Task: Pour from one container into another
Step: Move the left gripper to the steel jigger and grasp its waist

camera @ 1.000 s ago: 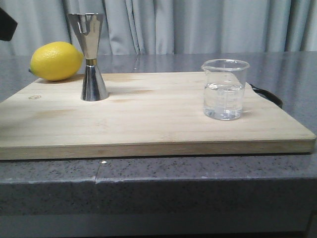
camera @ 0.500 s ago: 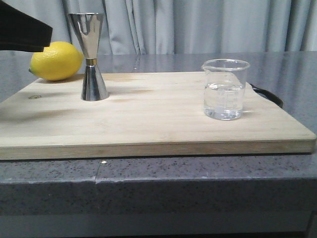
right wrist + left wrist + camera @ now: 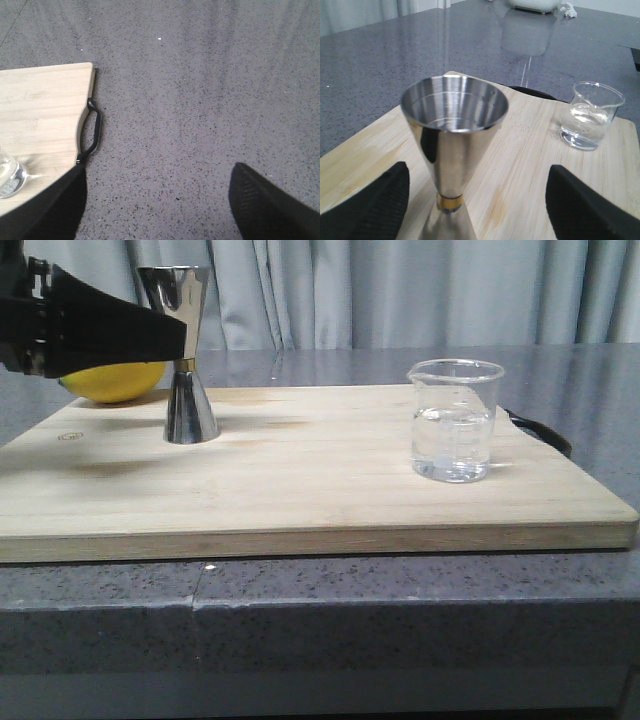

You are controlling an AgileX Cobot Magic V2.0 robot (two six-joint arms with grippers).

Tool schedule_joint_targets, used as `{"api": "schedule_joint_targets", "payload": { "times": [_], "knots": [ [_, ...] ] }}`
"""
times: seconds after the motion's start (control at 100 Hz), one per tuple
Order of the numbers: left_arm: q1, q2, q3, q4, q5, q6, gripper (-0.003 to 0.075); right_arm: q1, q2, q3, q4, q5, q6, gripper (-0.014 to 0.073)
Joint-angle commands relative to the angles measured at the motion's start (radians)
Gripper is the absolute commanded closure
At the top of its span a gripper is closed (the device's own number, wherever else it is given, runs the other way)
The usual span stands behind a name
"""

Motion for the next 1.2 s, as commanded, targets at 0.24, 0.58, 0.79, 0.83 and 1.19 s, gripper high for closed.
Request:
{"api": "schedule_joint_targets", "payload": {
  "times": [0.24,0.58,0.79,0.83,1.19],
  "knots": [
    [-0.073,0.075,-0.123,-0.087,0.115,0.024,0.0209,-0.003,0.013,-0.032,-0.001,-0.074,-0.005,0.0063],
    [-0.076,0.084,-0.130,-0.087,0.115,0.024,0.0339,-0.003,0.013,-0.032,-0.001,-0.072,-0.005,0.0063],
    [-0.076,0.084,-0.130,-0.087,0.115,0.024,0.0479,-0.003,0.013,-0.032,-0.001,-0.072,-0.005,0.0063],
    [-0.076,0.084,-0.130,-0.087,0.118,0.024,0.0491,-0.003,0.013,-0.032,-0.001,-0.072,-0.005,0.0063],
    [-0.076,0.080,-0.135,-0.087,0.118,0.011,0.0493,-0.003,0.015,-0.026,0.235,-0.192,-0.221,0.0064]
  ]
}}
